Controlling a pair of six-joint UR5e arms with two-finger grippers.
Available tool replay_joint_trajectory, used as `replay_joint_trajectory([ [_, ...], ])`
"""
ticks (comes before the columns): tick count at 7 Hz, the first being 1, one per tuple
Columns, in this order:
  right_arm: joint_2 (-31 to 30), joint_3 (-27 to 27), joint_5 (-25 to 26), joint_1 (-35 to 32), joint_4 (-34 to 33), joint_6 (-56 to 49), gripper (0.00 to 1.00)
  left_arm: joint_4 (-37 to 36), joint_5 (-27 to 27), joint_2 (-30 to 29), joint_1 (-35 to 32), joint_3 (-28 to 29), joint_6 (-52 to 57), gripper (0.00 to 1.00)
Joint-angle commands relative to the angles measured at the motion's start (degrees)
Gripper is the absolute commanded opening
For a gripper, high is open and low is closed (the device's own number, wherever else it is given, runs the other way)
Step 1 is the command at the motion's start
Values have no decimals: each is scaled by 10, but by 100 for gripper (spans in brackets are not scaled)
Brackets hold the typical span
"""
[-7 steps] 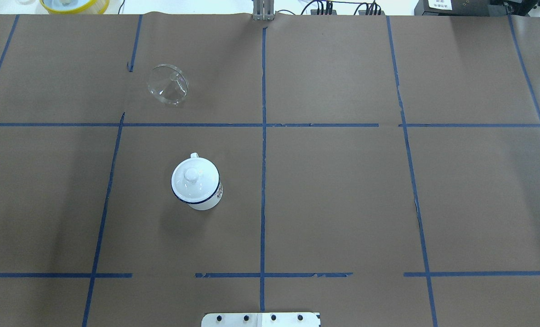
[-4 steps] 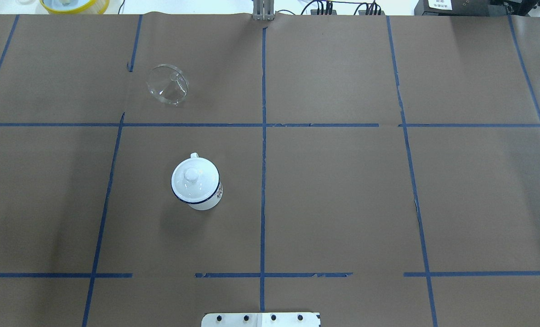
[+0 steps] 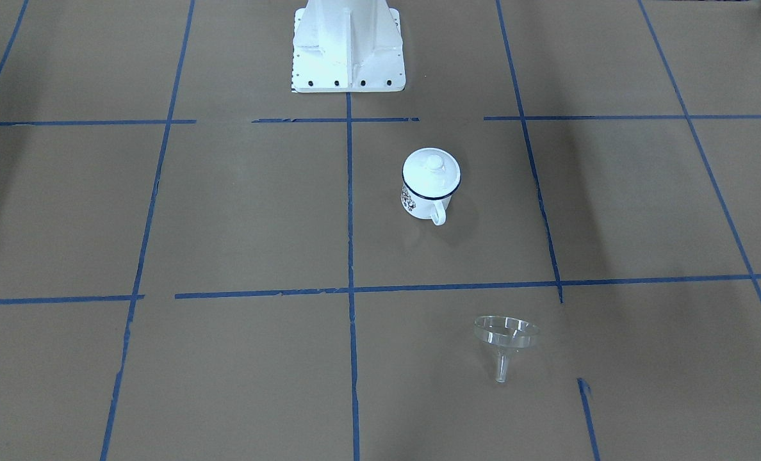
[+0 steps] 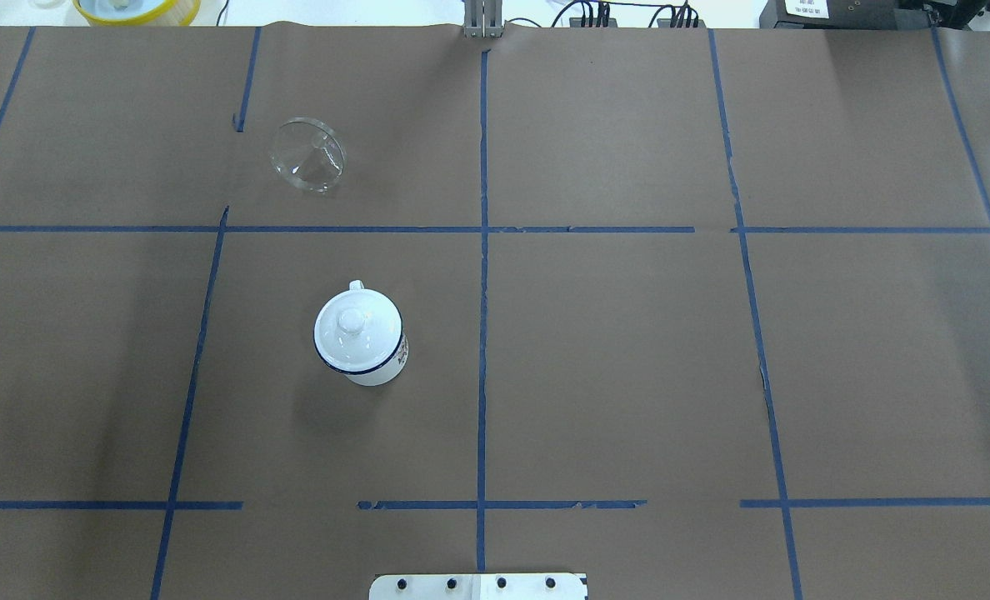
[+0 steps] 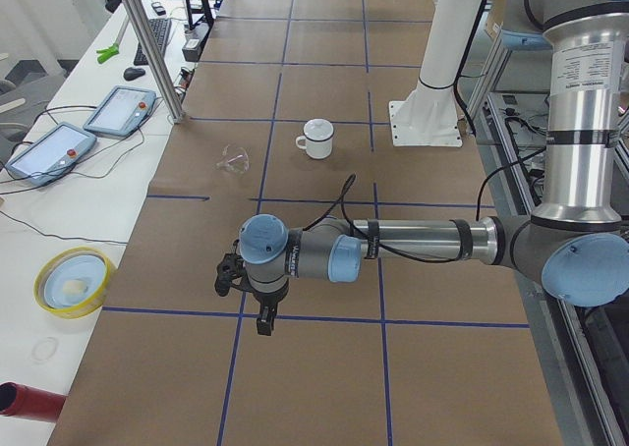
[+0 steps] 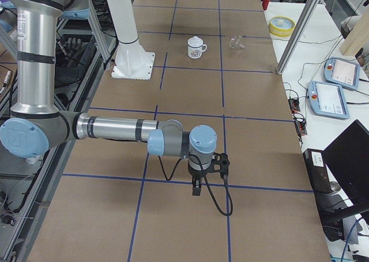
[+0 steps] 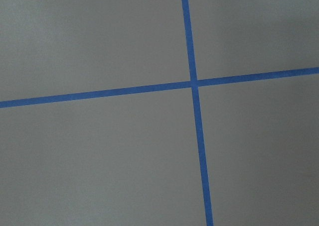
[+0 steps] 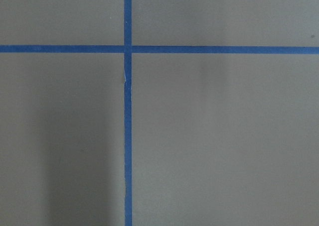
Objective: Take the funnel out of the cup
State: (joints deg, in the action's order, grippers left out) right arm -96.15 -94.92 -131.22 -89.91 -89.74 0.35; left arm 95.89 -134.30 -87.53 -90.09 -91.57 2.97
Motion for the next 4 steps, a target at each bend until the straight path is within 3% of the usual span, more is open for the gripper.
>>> replay_joint_trajectory([
  [1, 0, 0, 0, 0, 0, 0, 100, 0, 0, 1, 0, 0, 0, 100],
  [4, 0, 0, 0, 0, 0, 0, 100, 1, 1, -2, 0, 1, -1, 100],
])
